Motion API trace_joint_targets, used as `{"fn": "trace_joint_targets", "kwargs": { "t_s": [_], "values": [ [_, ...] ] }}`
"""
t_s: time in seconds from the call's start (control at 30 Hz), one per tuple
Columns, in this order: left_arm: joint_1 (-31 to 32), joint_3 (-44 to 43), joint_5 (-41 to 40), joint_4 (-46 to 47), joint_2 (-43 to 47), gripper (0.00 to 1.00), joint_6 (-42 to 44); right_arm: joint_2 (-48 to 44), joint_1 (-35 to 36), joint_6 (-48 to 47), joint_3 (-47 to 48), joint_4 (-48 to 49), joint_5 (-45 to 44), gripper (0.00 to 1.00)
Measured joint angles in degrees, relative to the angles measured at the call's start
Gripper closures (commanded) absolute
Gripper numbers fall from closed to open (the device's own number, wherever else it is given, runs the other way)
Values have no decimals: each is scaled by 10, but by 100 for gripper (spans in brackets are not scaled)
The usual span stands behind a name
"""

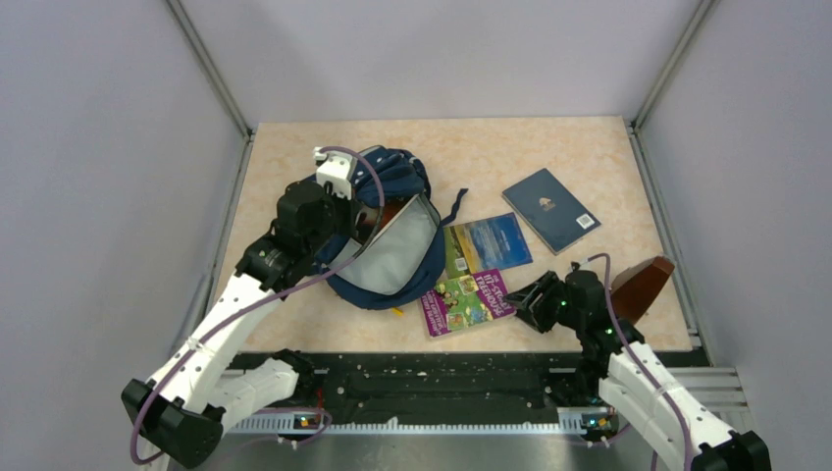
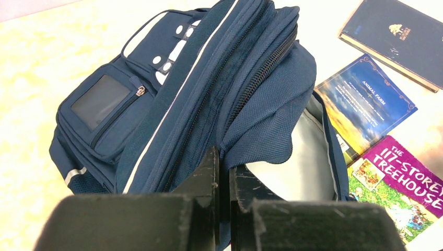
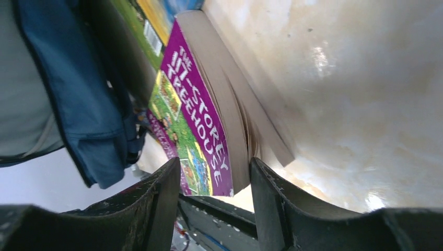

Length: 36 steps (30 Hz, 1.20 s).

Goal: Pack the student bag
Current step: Pick up the book from the center of the board.

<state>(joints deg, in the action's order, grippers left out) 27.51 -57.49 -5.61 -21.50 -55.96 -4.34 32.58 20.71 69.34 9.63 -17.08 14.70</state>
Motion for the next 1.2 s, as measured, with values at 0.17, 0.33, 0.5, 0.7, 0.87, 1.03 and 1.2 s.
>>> {"fn": "trace_joint_targets", "kwargs": {
  "t_s": [0.17, 0.33, 0.5, 0.7, 0.87, 1.03, 1.2],
  "values": [
    [1, 0, 0, 0, -3, 100, 0, -8, 0, 23, -10, 35, 10, 53],
    [2, 0, 0, 0, -5, 100, 0, 17, 0, 25, -11, 59, 23, 54],
    [2, 0, 0, 0, -6, 100, 0, 47, 0, 23, -14, 86, 34, 55],
    [3, 0, 0, 0, -8, 100, 0, 82, 0, 13, -14, 106, 38, 58],
    [3, 0, 0, 0, -9, 100, 0, 89, 1, 6, -18, 115, 38, 77],
    [3, 0, 0, 0, -9, 100, 0, 81, 1, 0, -23, 109, 32, 100],
    [3, 0, 0, 0, -9, 100, 0, 35, 2, -14, -1, 52, 14, 100]
  ]
}}
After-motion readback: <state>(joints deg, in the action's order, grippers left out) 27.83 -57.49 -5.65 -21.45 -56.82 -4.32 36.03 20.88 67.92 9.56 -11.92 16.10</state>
